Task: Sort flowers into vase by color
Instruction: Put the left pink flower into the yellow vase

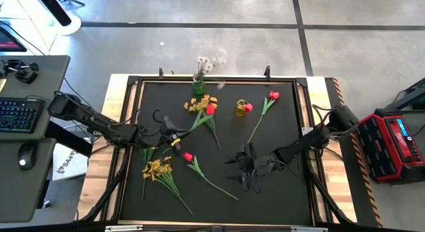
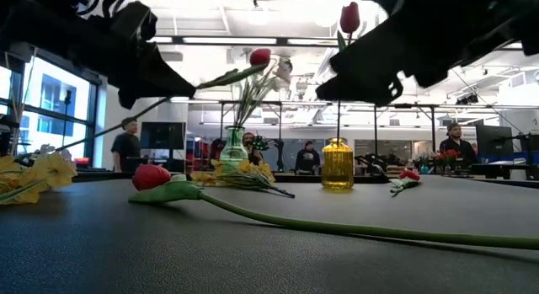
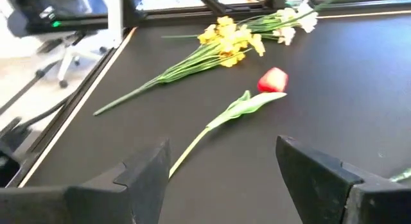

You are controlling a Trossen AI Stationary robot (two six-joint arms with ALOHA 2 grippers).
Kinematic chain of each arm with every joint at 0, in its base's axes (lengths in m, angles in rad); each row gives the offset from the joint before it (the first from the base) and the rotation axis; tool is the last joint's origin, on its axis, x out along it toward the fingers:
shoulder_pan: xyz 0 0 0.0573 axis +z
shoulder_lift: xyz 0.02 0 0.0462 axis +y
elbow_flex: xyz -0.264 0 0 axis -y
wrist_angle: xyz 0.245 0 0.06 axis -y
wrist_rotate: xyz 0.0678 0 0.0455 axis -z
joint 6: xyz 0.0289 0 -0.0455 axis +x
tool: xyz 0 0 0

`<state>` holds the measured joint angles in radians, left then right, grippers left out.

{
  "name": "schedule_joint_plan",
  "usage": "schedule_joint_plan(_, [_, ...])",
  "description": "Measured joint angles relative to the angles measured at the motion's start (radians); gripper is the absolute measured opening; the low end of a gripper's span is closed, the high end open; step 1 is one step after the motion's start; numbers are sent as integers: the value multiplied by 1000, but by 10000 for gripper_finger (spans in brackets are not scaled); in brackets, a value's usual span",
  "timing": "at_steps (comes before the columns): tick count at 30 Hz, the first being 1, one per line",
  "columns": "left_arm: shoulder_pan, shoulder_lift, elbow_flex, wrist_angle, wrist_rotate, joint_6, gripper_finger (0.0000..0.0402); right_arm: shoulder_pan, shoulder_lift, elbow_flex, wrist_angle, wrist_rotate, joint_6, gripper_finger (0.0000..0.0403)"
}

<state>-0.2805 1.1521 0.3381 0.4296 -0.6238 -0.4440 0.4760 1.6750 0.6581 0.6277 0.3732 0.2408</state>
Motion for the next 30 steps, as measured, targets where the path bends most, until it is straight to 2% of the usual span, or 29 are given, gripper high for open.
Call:
schedule_joint_plan(10, [-51,28,0,29,-60,20,0,-20,-1,0,31,-1,28,266])
schedule_joint_plan(18, [-114,28,0,221,-52,181,0,-19,-20,0,10,-14,20,266])
schedule_joint_plan(24, [-104,52,0,414,68,313,0,-19,-56,0,20,16,-27,266])
schedule_joint_plan(30, [-79,186,13,632,174,402,0,-29,18,1,197,53,-76,266])
